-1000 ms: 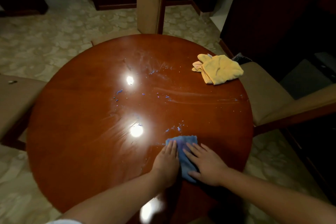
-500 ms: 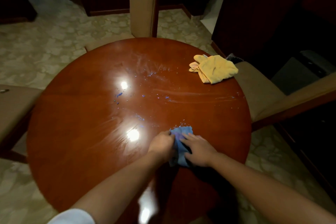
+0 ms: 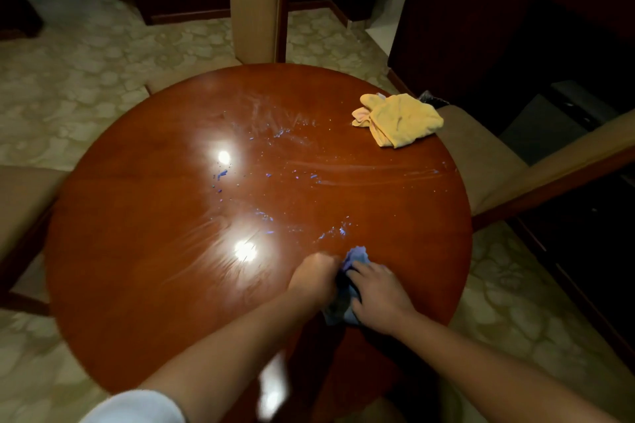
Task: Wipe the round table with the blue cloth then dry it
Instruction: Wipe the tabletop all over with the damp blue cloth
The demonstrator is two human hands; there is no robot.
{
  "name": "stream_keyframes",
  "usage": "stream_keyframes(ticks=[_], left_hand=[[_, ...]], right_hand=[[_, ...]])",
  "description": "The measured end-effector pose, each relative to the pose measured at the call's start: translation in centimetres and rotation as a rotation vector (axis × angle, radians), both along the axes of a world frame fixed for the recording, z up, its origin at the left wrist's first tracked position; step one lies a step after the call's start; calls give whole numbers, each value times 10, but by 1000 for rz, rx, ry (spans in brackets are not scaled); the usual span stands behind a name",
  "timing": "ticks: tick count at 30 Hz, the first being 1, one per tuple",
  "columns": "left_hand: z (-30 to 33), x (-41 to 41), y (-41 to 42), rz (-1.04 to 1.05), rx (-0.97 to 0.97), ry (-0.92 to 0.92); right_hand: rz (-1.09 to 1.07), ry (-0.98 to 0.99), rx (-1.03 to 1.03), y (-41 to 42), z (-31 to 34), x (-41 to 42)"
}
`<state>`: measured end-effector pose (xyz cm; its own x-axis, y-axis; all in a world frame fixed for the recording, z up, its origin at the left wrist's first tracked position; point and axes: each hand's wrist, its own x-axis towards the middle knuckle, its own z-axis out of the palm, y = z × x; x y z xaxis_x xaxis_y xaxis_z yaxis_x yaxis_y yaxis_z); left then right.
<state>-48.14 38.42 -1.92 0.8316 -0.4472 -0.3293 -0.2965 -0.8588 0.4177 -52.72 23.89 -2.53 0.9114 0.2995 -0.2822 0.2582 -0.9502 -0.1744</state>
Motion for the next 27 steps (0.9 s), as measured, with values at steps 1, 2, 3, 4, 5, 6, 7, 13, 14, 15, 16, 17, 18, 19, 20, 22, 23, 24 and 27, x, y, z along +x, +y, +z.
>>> stream_keyframes(ticks=[1,2,3,4,5,6,7,13,14,15,16,17,18,19,20,22,23,24,27], left_hand=[[0,-6,2,-9,-1,3],[-1,-11,5,-3,-7,-1],[-2,-15,9,12,-15,-13],[-4,-18,14,31,-20,-30],[-5,-19,18,57,-20,-42],[-5,-20,23,91,-17,-52],[-6,-19,28,129,-8,-59],[-11,-15,49,268,1,-253],[-15,-19,49,207,-24,-277],[-19,-25,48,133,-53,-250],[-22,-31,48,64,-62,-202],[-26,-37,49,20,-45,-161],[-29,-41,51,-11,-7,-138],[-29,-44,52,-50,47,-138],[-28,-44,54,-99,112,-143],[-24,-40,55,-170,204,-152],[-23,-36,54,-201,245,-165],[-24,-29,52,-232,282,-175],[-27,8,39,-258,346,-182]], right_hand=[[12,7,-14,3,-1,-5],[23,5,-22,7,-1,-8],[28,0,-24,10,-1,-11],[28,-5,-13,14,-2,-13],[31,-1,-6,17,-3,-15],[41,7,-8,21,-4,-15],[55,25,-18,23,-6,-14],[52,104,-111,55,-9,11],[44,81,-109,57,-7,12],[43,29,-85,58,-6,8],[39,-1,-49,57,-6,4],[21,17,-26,55,-10,-2],[1,54,-27,53,-11,-8],[-10,72,-53,52,-12,-15],[-28,66,-73,51,-17,-19],[-32,66,-87,46,-23,-17],[-7,73,-86,44,-26,-13],[-5,75,-79,40,-28,-6],[-41,53,-99,30,-30,30]])
